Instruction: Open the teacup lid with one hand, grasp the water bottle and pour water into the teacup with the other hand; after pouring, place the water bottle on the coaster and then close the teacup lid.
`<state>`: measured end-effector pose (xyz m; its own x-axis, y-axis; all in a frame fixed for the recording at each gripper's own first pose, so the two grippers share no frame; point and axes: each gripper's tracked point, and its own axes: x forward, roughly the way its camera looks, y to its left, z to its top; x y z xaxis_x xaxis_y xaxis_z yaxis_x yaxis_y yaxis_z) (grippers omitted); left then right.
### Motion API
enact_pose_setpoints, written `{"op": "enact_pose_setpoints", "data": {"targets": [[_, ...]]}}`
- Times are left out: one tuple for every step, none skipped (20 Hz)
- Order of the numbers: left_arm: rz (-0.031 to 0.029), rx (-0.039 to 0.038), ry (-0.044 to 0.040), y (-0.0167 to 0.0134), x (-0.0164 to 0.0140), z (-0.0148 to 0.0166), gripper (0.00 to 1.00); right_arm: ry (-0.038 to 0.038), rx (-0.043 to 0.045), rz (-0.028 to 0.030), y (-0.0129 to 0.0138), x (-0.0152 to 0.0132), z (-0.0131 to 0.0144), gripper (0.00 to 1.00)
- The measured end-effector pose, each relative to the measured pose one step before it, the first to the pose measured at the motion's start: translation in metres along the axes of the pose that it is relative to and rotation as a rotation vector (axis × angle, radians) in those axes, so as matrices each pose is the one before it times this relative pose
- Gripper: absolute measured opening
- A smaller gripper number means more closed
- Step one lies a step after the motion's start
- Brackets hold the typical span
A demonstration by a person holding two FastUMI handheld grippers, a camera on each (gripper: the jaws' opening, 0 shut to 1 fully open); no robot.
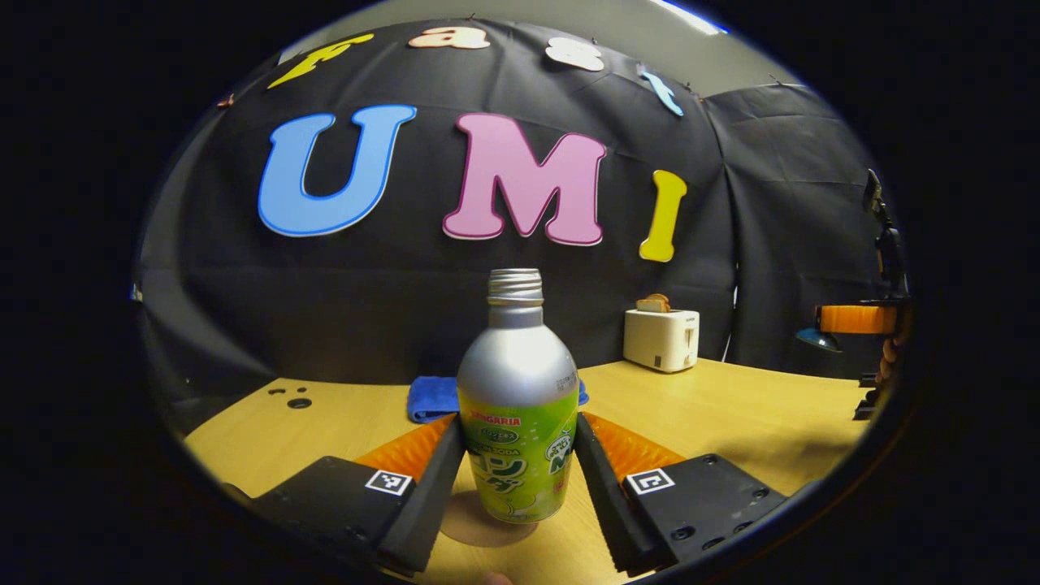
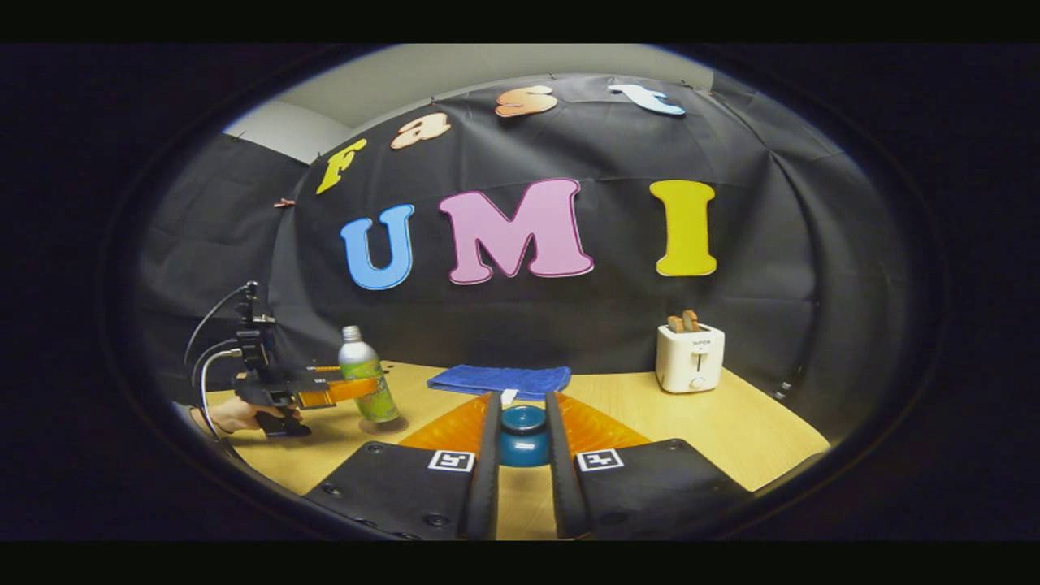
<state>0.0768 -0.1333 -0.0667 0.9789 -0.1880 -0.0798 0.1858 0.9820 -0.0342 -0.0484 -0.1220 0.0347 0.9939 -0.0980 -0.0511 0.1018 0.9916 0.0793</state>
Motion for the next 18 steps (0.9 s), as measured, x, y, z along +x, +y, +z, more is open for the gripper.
{"op": "enact_pose_setpoints", "data": {"targets": [[0.01407, 0.00305, 0.00270, 0.00301, 0.00143, -0.00120, 0.81, 0.00171, -0.00364, -0.00341, -0.00092, 0.00025, -0.00044, 0.31], [0.01470, 0.00834, 0.00231, 0.00029, -0.00145, 0.00068, 0.81, 0.00059, -0.00308, -0.00189, -0.00025, 0.00057, -0.00068, 0.31], [0.00892, 0.00363, 0.00332, -0.00039, 0.00028, 0.00019, 0.81, 0.00043, -0.00048, 0.00060, 0.00016, -0.00053, 0.00019, 0.31], [0.00226, -0.00341, 0.00403, -0.00233, -0.00163, 0.00028, 0.81, 0.00003, 0.00073, 0.00151, 0.00066, -0.00014, 0.00042, 0.31], [-0.00155, -0.00422, 0.01217, 0.00107, 0.00331, -0.00624, 0.81, 0.00179, -0.00032, 0.00135, 0.00112, 0.00042, -0.00138, 0.26], [-0.00040, -0.00240, 0.01638, -0.00019, 0.00119, -0.00398, 0.81, 0.00168, -0.00151, 0.00117, 0.00034, 0.00018, -0.00043, 0.31], [0.00548, -0.00306, 0.01315, 0.00134, 0.00372, -0.00497, 0.81, 0.00044, -0.00114, 0.00049, 0.00043, 0.00005, 0.00034, 0.31], [0.01566, -0.00011, 0.00998, 0.00650, 0.00016, -0.01166, 0.81, -0.00445, 0.00026, 0.00295, 0.00090, -0.00043, 0.00156, 0.31], [0.01259, -0.00117, 0.00398, 0.00398, -0.00023, -0.00280, 0.81, -0.00557, -0.00307, 0.00097, -0.00002, -0.00118, 0.00087, 0.31], [0.00027, -0.00435, -0.00420, -0.00002, 0.00035, 0.00052, 0.81, -0.00200, -0.00098, 0.00007, -0.00022, 0.00017, 0.00059, 0.31], [-0.00001, -0.00230, -0.00240, -0.00059, 0.00130, 0.00123, 0.82, 0.00107, 0.00063, 0.00019, -0.00003, 0.00034, 0.00008, 0.31], [-0.00129, 0.00066, 0.00240, -0.00049, -0.00019, -0.00116, 0.82, 0.00157, 0.00175, -0.00013, -0.00029, 0.00066, -0.00057, 0.26], [0.00204, 0.00347, 0.00359, -0.00082, -0.00009, -0.00331, 0.83, 0.00192, 0.00249, 0.00062, 0.00000, 0.00001, -0.00082, 0.26], [-0.00002, 0.00030, 0.01113, -0.00030, -0.00073, -0.00192, 0.84, 0.00230, 0.00129, 0.00112, 0.00050, 0.00002, -0.00048, 0.31], [0.00506, -0.00128, 0.00795, -0.00016, -0.00005, -0.00233, 0.85, 0.00140, -0.00095, 0.00189, 0.00066, 0.00018, -0.00038, 0.26], [0.00673, -0.00255, 0.00855, -0.00005, -0.00155, -0.00185, 0.88, 0.00123, 0.00028, 0.00286, 0.00113, 0.00023, -0.00085, 0.26], [0.00301, -0.00415, 0.00090, -0.00016, -0.00285, 0.00060, 0.89, 0.00226, 0.00270, 0.00419, 0.00105, 0.00090, -0.00101, 0.31], [0.00102, -0.00498, -0.00254, -0.00006, -0.00243, 0.00043, 0.90, 0.00157, 0.00361, 0.00557, 0.00227, 0.00093, -0.00076, 0.26]]}}
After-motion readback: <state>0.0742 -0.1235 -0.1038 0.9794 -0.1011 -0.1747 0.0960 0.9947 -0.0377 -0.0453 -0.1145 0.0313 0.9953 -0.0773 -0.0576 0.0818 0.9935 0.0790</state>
